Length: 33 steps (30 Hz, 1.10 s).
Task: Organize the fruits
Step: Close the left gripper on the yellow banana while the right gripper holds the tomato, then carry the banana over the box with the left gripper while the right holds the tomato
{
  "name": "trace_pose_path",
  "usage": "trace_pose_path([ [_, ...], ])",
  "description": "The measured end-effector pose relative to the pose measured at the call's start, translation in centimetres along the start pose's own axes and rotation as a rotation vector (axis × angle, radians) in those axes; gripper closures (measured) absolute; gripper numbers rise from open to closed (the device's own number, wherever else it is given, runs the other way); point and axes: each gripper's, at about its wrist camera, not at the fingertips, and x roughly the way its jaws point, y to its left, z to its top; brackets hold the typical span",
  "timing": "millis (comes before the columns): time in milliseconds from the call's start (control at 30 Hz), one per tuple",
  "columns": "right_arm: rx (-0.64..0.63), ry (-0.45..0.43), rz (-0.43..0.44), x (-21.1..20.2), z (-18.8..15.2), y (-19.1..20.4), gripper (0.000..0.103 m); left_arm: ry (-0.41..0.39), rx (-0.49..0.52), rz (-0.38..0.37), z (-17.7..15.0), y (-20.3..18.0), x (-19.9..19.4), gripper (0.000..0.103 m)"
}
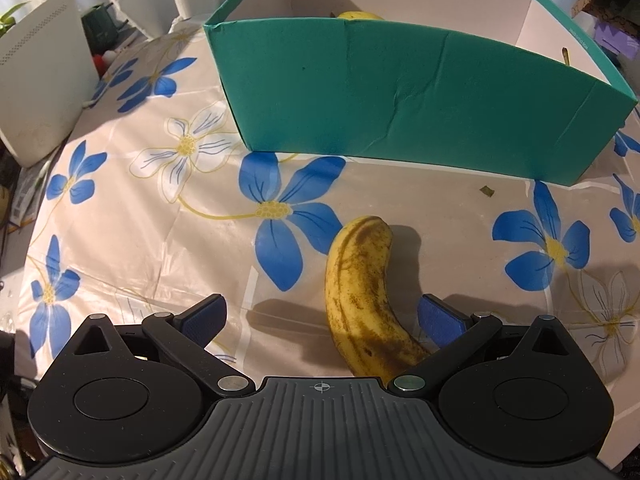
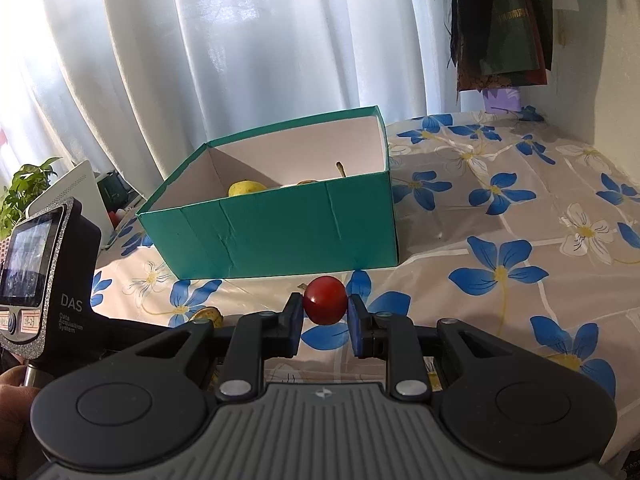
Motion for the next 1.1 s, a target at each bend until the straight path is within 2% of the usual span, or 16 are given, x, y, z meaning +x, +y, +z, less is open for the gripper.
trace_pose_path([
  [267, 0.004, 0.001, 0.003, 0.0, 0.1, -0.5, 0.08, 0.047, 0.009, 0.0, -0.3, -1.0, 1.0, 0.0],
  [633, 0.022, 0.005, -0.005, 0.0, -0.2, -1.0, 0.08, 0.038, 0.004, -0.037, -0.6, -1.7, 0.9, 0.001],
  [733, 0.026, 0.003, -0.006, 0.0, -0.1, -1.1, 0.08, 0.016, -0.001, -0.055, -0.6, -1.9, 0.5, 0.013],
  [800, 0.027, 0.002, -0.005, 0.0, 0.0, -1.2, 0.08, -0.007, 0.01, -0.06, -0.6, -2.3, 0.2, 0.026],
  [833, 0.028, 0.001, -0.006, 0.0, 0.0, -1.2, 0.08, -0.018, 0.017, -0.063, -0.6, -2.4, 0.0, 0.038],
  [900, 0.026, 0.0, -0.005, -0.1, 0.0, -1.1, 0.08, -0.029, 0.022, -0.05, -0.4, -2.5, -0.1, 0.047],
  [967, 0.027, -0.003, -0.004, -0.1, 0.0, -1.1, 0.08, -0.036, 0.005, -0.042, -0.3, -2.2, -0.1, 0.063],
  [1100, 0.029, -0.002, -0.006, -0.1, 0.0, -1.2, 0.08, -0.03, -0.004, -0.073, -0.1, -1.5, -0.1, 0.064],
])
